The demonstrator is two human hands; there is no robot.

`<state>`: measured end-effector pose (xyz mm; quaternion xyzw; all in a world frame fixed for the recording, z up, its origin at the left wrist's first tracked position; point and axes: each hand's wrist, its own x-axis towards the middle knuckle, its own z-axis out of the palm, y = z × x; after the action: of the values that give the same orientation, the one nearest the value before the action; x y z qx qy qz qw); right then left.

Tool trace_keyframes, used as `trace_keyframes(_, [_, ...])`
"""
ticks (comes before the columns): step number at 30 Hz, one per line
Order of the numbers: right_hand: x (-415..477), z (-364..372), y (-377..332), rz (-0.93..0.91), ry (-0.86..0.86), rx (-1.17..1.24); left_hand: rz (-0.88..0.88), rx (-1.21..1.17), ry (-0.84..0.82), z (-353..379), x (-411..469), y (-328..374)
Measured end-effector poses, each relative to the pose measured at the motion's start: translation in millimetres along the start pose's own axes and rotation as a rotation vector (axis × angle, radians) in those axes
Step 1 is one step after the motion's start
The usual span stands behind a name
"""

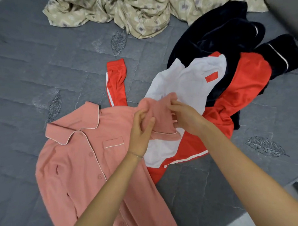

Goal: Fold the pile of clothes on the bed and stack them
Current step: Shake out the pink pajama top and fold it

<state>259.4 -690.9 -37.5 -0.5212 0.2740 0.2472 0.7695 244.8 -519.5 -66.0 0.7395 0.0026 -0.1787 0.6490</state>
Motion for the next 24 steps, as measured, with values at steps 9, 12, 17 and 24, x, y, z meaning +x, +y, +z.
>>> trace_keyframes(9, [17.7,105.5,51.0,0.063,-0.092,0.007,-0.045,0.035,-0.039,-62.5,-24.3,-27.1])
trace_keyframes(12, [25.1,121.8,67.1,-0.072,-0.010,-0.403,-0.104,0.078,0.060,-103.9,-32.5,-47.9])
trace_keyframes(17, [40.8,142.0,89.1,-0.382,0.266,-1.042,-0.182,0.142,0.225,-174.6,-53.0,-66.5])
trace_keyframes(24, [69.9,168.3,111.5,-0.263,0.137,-1.646,-0.269,0.329,0.476,-292.7,-65.5,-88.0])
